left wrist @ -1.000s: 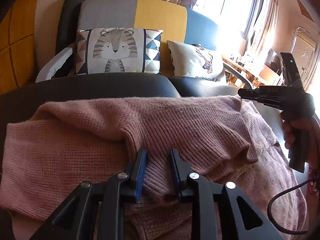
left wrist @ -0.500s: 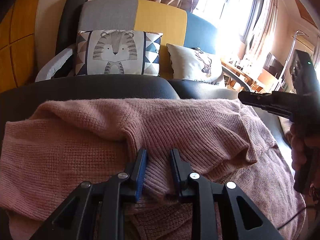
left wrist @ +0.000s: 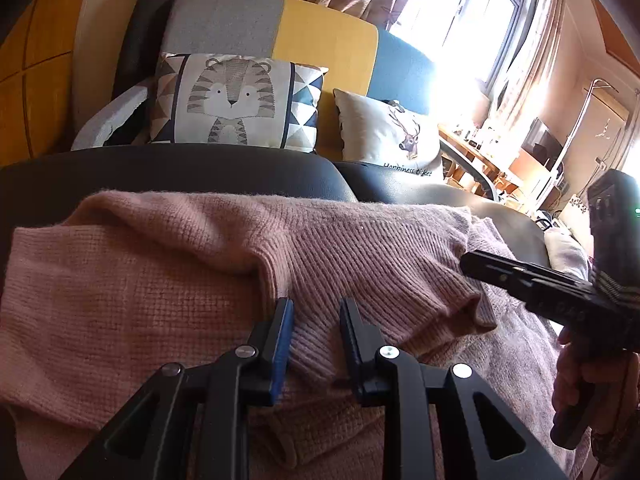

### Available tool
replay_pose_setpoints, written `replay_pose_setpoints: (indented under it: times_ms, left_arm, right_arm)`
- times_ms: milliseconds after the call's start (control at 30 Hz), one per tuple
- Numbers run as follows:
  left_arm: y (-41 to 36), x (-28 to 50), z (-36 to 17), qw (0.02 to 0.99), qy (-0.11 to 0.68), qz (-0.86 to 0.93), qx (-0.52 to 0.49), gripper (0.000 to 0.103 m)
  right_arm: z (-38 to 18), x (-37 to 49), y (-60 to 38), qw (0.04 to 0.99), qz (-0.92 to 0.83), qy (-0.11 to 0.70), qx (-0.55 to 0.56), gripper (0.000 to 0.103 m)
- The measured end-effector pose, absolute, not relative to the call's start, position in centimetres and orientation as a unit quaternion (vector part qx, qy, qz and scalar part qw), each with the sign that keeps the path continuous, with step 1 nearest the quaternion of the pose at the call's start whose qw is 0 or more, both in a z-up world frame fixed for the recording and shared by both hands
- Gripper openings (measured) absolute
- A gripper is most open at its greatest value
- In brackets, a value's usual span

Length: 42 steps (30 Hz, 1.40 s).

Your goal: Fold clothes

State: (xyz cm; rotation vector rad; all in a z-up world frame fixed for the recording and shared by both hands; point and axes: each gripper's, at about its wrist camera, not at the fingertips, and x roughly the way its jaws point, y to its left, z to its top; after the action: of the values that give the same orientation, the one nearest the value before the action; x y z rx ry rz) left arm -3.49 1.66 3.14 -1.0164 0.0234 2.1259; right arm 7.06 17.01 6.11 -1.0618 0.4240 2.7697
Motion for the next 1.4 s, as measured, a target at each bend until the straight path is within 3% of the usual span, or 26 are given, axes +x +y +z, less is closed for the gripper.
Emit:
replay_pose_setpoints:
  times_ms: [233, 267, 467, 800, 1000, 1200, 1400]
  left_arm:
    - [0.3, -1.6, 3.2, 0.367, 0.015, 0.841, -0.397, 0.026]
    - [0.3, -1.7, 2.9, 0.363, 0.019, 0.842, -0.398, 0.031]
    - [0.8, -3.8, 2.1, 0.361, 0.005, 0.841, -0.403, 0.039]
    - [3.8, -6.9, 2.3, 0.356, 0.031, 0.847, -0.393, 0.041]
    - [2.0, -5.7, 4.3, 0.347, -0.008, 0.839, -0.419, 0.04]
    - [-0.6, -1.5, 3.7, 0.35, -0.019, 0.835, -0.423, 0.04]
    - [-0.8, -0.6, 1.9, 0.334, 0.037, 0.837, -0.432, 0.04]
  right_arm:
    - [4.4, 5.7, 15.1, 0.076, 0.91, 0.101, -0.395, 0.029]
    - [3.8, 5.4, 15.3, 0.082, 0.905, 0.099, -0.406, 0.029]
    - [3.3, 4.4, 17.2, 0.08, 0.906, 0.127, -0.396, 0.029]
    - [3.4, 1.6, 19.0, 0.092, 0.905, 0.104, -0.402, 0.029]
    - [6.3, 6.7, 17.5, 0.072, 0.913, 0.13, -0.379, 0.032]
    - [4.2, 10.8, 15.5, 0.061, 0.892, 0.15, -0.422, 0.032]
    - [2.8, 11.7, 13.1, 0.07, 0.89, 0.006, -0.451, 0.032]
